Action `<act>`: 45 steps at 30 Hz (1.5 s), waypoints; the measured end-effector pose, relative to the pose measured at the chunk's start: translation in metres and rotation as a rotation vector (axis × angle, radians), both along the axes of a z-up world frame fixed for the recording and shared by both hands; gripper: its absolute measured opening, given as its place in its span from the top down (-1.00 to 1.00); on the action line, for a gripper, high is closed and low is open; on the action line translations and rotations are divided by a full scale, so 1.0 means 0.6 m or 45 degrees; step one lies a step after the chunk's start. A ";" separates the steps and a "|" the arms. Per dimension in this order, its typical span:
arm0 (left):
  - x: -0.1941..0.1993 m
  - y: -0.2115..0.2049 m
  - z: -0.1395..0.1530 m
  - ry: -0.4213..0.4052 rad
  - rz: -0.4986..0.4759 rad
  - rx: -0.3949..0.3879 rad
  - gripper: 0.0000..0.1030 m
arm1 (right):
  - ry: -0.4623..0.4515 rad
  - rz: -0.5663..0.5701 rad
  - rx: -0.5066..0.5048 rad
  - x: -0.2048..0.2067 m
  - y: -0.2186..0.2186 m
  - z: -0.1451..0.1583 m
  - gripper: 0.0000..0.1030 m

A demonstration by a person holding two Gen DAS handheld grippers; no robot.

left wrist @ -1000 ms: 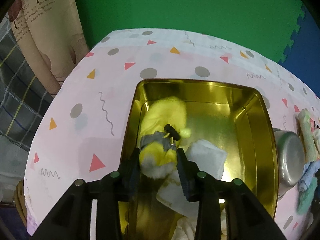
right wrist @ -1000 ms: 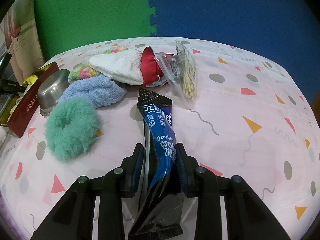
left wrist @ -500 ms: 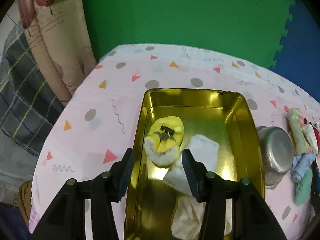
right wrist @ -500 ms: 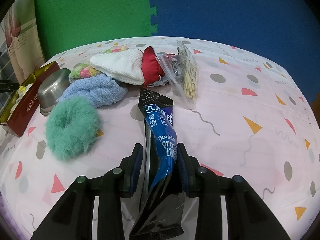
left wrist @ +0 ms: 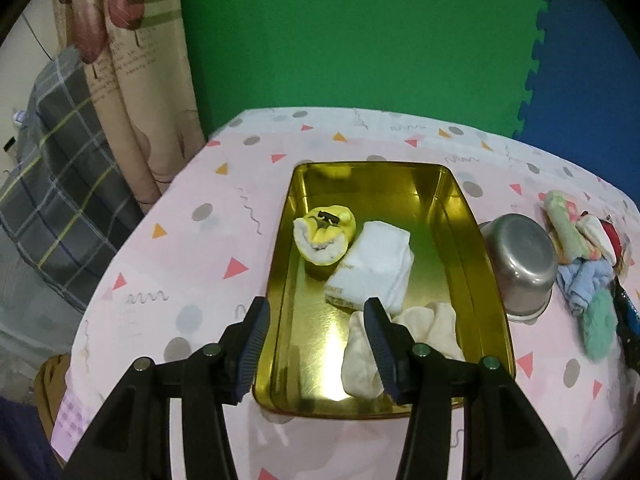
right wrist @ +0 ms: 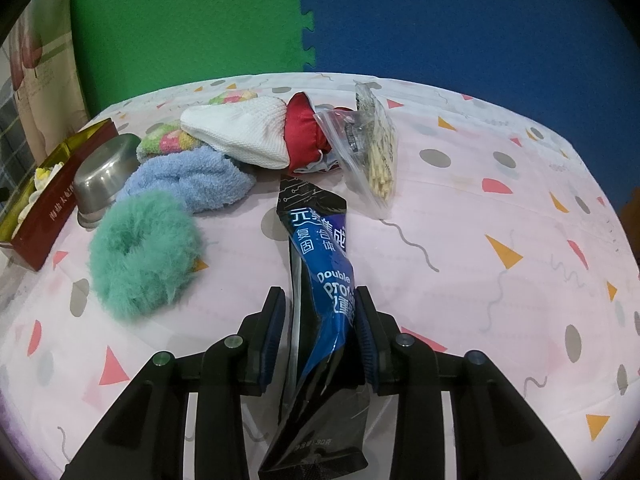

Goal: Organize soft objects
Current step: 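Carry the blue tube package over the tin box and open the right tool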

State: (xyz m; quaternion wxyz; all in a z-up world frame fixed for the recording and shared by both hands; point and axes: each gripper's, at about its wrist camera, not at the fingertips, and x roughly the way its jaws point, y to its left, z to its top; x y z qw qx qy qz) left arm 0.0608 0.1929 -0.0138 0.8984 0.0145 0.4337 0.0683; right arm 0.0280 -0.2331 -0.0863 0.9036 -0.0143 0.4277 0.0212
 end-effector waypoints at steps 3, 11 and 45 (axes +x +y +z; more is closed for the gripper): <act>-0.013 0.003 -0.002 -0.022 0.009 -0.015 0.03 | 0.003 -0.013 -0.004 0.000 -0.001 0.000 0.37; -0.042 0.025 -0.004 -0.061 0.030 0.032 0.03 | 0.005 -0.046 -0.020 -0.009 0.005 0.002 0.37; -0.057 0.056 -0.015 -0.111 0.071 -0.098 0.03 | -0.035 0.116 0.015 -0.008 0.181 0.090 0.53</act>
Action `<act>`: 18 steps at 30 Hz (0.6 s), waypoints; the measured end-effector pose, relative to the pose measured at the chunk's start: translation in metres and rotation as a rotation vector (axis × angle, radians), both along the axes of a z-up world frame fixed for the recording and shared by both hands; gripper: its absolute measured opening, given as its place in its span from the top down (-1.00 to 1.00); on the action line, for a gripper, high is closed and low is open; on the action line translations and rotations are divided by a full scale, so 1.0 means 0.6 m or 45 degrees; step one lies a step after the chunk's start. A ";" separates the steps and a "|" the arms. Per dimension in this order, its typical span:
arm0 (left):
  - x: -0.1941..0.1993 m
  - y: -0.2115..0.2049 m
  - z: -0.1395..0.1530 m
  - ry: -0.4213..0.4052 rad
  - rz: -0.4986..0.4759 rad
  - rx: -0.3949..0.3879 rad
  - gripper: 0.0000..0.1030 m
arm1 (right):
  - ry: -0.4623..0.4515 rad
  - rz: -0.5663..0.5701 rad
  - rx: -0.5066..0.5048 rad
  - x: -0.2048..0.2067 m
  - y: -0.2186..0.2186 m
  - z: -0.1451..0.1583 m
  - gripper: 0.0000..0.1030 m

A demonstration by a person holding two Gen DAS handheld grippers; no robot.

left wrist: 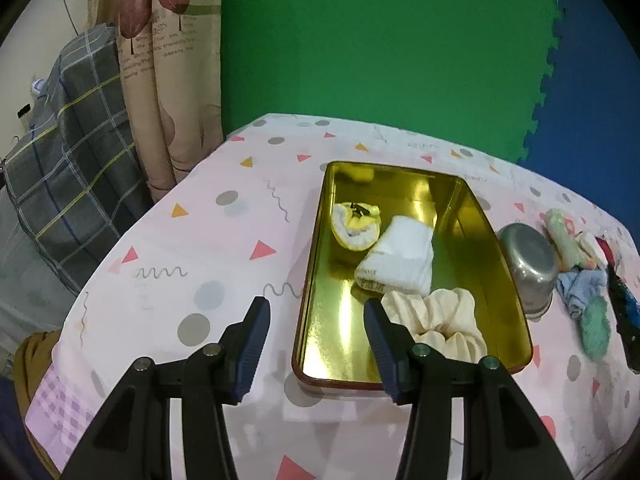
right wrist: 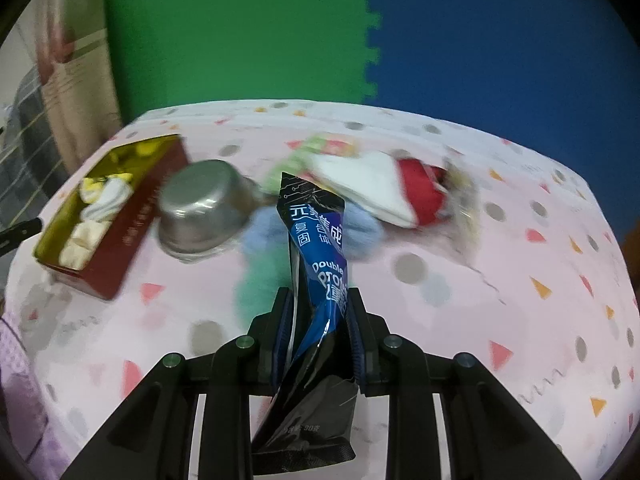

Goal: Organize soft objects
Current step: 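Carry the blue tube package over the tin box and open the right tool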

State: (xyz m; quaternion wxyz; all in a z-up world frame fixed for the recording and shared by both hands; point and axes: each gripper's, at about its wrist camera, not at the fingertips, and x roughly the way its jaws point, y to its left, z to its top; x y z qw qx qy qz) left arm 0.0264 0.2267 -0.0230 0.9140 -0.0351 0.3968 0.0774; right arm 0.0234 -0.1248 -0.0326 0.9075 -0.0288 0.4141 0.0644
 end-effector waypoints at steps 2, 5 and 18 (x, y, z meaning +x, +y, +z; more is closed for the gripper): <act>0.000 0.003 0.001 -0.005 0.017 0.004 0.03 | 0.002 0.039 0.009 0.009 0.024 0.005 0.53; -0.001 0.010 0.002 -0.004 0.036 -0.018 0.03 | 0.011 0.094 0.040 0.020 0.066 0.014 0.53; -0.009 0.027 0.003 -0.010 0.097 -0.041 0.03 | 0.034 0.375 0.151 0.091 0.289 0.037 0.53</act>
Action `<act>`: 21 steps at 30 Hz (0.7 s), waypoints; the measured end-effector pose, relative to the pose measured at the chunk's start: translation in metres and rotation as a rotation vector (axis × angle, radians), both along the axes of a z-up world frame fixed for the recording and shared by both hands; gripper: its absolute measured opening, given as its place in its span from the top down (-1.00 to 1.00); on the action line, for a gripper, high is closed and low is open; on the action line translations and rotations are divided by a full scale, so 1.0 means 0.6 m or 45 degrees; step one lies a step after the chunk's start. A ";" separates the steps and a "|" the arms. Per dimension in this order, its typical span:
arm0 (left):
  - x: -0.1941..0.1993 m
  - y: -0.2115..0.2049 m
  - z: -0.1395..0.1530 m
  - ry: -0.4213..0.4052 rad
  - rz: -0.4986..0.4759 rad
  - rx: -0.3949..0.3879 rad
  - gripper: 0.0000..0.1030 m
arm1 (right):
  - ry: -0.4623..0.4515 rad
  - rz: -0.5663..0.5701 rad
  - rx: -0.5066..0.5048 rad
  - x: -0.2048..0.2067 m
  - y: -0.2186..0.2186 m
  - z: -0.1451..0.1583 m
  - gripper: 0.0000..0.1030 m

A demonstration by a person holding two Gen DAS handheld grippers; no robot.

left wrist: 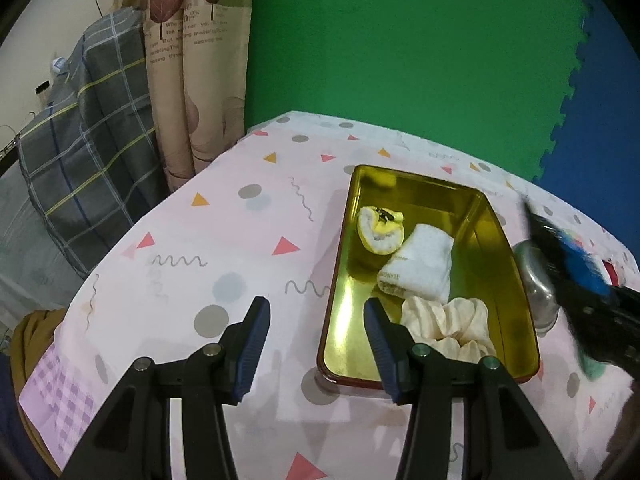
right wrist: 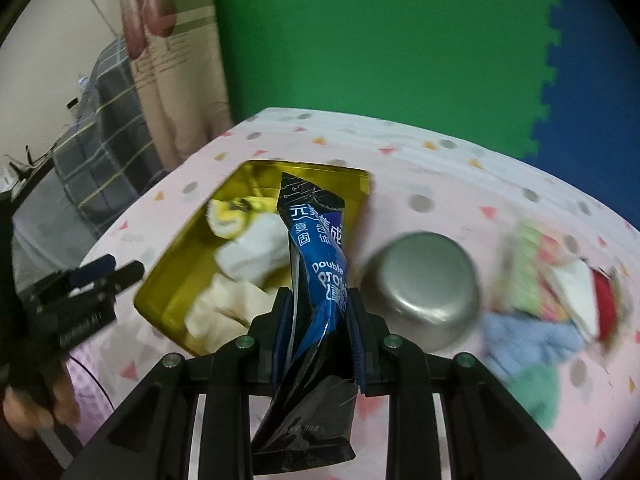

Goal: Organize soft objects
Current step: 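Carry the blue tube package over the tin box and open the right tool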

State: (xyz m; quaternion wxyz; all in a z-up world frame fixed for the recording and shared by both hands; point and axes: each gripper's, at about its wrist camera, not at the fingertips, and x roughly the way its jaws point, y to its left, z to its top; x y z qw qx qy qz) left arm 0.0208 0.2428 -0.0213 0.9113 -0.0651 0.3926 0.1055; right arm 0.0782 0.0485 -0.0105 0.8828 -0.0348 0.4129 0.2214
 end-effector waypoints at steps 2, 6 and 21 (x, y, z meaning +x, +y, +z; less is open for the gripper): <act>0.000 0.002 -0.001 -0.001 0.004 0.004 0.03 | 0.017 0.020 -0.001 0.012 0.026 -0.005 0.53; -0.001 0.008 -0.002 0.005 0.016 -0.022 0.03 | 0.032 0.048 -0.025 0.029 0.065 -0.020 0.53; 0.003 0.020 -0.010 0.031 0.050 -0.048 0.03 | 0.101 0.071 -0.040 0.056 0.097 -0.064 0.49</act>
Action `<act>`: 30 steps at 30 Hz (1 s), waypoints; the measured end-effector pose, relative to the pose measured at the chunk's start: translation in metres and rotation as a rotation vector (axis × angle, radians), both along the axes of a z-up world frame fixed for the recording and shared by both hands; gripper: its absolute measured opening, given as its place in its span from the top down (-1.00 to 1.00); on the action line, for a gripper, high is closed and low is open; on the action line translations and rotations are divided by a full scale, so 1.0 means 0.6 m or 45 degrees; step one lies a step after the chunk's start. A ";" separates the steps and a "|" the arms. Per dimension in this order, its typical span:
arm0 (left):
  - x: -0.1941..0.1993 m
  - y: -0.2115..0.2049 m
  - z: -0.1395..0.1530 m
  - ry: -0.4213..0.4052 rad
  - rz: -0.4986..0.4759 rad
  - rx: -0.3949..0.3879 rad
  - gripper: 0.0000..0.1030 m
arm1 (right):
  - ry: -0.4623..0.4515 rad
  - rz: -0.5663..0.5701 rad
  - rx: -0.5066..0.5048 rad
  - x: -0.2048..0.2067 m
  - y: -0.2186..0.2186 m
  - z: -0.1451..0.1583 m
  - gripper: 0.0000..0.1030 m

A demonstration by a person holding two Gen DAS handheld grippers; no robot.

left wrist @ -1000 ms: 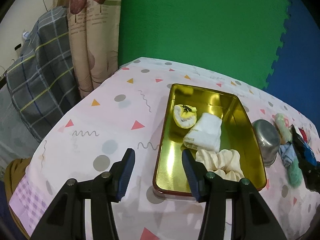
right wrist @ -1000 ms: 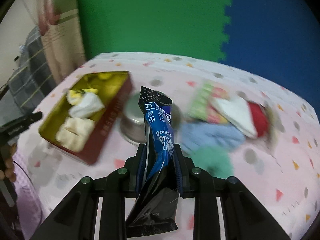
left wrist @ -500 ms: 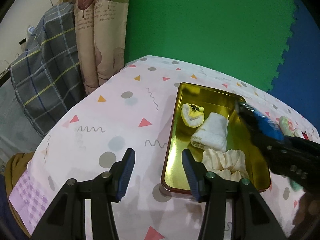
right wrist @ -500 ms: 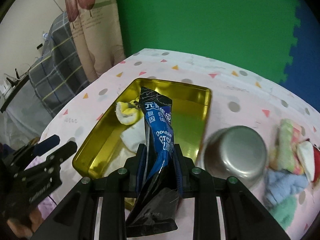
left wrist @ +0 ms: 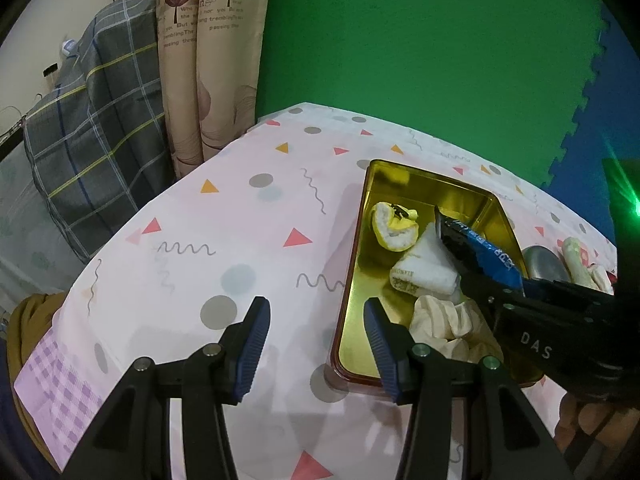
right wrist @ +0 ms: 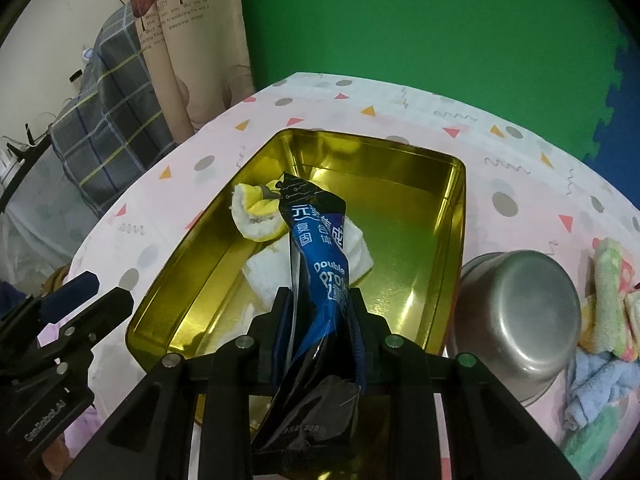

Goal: Organize soft objects
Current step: 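Carry the blue tube package over the tin box and open the right tool, then grasp the green fuzzy scrunchie with the right tool while the left tool grasps the light blue towel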

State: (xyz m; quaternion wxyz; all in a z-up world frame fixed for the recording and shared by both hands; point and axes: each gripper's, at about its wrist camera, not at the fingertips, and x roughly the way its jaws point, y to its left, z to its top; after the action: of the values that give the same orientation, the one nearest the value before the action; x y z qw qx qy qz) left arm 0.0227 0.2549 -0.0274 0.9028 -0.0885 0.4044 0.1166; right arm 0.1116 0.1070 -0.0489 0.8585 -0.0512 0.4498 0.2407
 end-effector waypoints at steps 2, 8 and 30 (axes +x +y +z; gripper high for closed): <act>0.001 0.000 -0.001 0.001 -0.003 -0.001 0.03 | -0.002 0.005 0.021 0.000 -0.002 0.001 0.45; 0.001 -0.001 -0.002 0.004 -0.009 0.006 0.03 | -0.052 0.044 0.019 -0.018 0.000 0.015 0.35; -0.002 -0.016 0.002 -0.008 -0.041 0.062 0.03 | -0.176 -0.129 -0.007 -0.104 -0.171 0.061 0.00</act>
State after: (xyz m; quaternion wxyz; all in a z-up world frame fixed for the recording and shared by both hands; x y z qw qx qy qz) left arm 0.0217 0.2450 -0.0261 0.9077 -0.0606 0.3999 0.1116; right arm 0.0493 0.0044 -0.0122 0.8984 -0.0471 0.3922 0.1918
